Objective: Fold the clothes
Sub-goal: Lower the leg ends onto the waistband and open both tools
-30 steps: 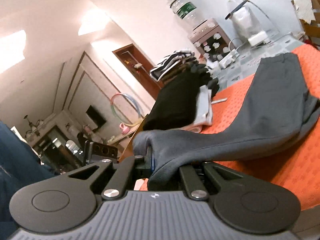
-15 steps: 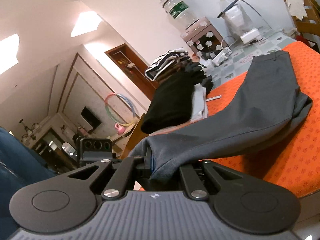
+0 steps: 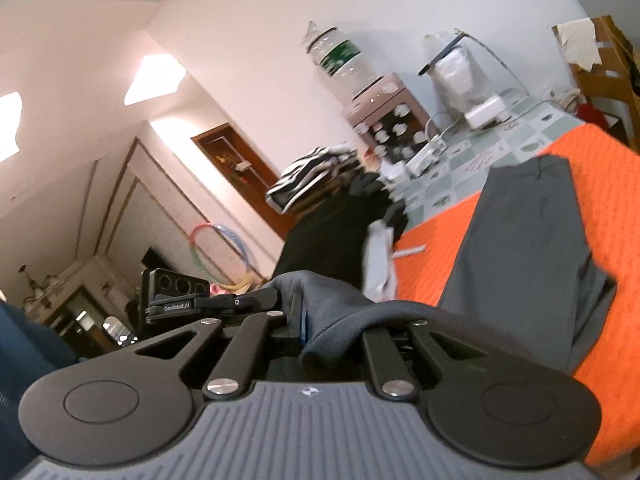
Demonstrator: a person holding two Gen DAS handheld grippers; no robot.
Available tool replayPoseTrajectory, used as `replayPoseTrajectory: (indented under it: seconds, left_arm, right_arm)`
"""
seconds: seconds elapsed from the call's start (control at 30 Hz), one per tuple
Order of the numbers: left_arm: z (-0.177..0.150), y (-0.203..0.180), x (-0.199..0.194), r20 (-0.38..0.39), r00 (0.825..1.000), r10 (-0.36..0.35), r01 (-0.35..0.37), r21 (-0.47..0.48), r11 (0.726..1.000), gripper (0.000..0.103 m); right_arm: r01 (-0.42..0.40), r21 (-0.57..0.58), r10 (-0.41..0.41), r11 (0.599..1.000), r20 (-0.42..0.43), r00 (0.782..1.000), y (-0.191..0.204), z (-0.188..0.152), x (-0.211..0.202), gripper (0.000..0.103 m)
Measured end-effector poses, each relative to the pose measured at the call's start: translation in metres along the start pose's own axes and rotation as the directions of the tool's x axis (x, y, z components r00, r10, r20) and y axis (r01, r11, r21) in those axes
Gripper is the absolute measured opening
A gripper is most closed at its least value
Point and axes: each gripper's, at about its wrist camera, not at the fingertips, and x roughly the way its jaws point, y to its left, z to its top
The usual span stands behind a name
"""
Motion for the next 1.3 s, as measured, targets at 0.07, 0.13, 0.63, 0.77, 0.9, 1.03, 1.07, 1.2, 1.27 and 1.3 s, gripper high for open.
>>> replayPoseTrajectory:
  seconds: [0.07,0.13,0.63,0.77,0.9,1.03,1.07,1.2,1.27,1.3]
  left_arm:
    - [0.024,0.013,0.018,-0.007,0.999,0.035,-0.035,-0.007,0.999,0.024]
    - [0.048,0.028,0.039,-0.019,0.997,0.077,-0.077,-0.004,0.997,0.025]
    - [0.151,0.194,0.194,-0.154,0.919,0.363,-0.385,-0.145,0.912,0.031]
    - [0.146,0.215,0.205,-0.221,0.890,0.399,-0.438,-0.174,0.882,0.056]
    - [0.146,0.211,0.188,-0.179,0.905,0.386,-0.418,-0.201,0.886,0.072]
    - [0.144,0.193,0.157,-0.138,0.915,0.380,-0.402,-0.204,0.893,0.075]
    - [0.143,0.185,0.151,-0.126,0.914,0.387,-0.405,-0.192,0.894,0.075]
    - [0.126,0.148,0.115,-0.074,0.912,0.404,-0.411,-0.141,0.901,0.076]
    - [0.114,0.127,0.099,-0.055,0.909,0.413,-0.416,-0.090,0.905,0.076]
    - [0.107,0.117,0.093,-0.047,0.908,0.416,-0.418,-0.067,0.906,0.076]
  right_arm:
    - [0.004,0.003,-0.004,1.000,0.000,1.000,-0.020,0.024,0.015,0.010]
    - [0.005,0.012,-0.005,1.000,0.002,1.000,-0.043,0.048,0.030,0.011]
    - [0.135,0.169,-0.107,0.976,-0.165,0.980,-0.284,0.168,0.172,0.011]
    - [0.196,0.221,-0.136,0.955,-0.259,0.956,-0.318,0.163,0.195,0.042]
    - [0.255,0.223,-0.180,0.941,-0.308,0.934,-0.322,0.155,0.196,0.061]
    - [0.313,0.182,-0.245,0.932,-0.317,0.916,-0.304,0.150,0.178,0.063]
    - [0.330,0.154,-0.272,0.931,-0.311,0.911,-0.294,0.149,0.170,0.063]
    - [0.394,0.045,-0.368,0.918,-0.275,0.888,-0.248,0.140,0.139,0.063]
    - [0.410,-0.011,-0.400,0.912,-0.245,0.883,-0.221,0.130,0.123,0.063]
    - [0.418,-0.037,-0.415,0.908,-0.230,0.880,-0.208,0.125,0.115,0.063]
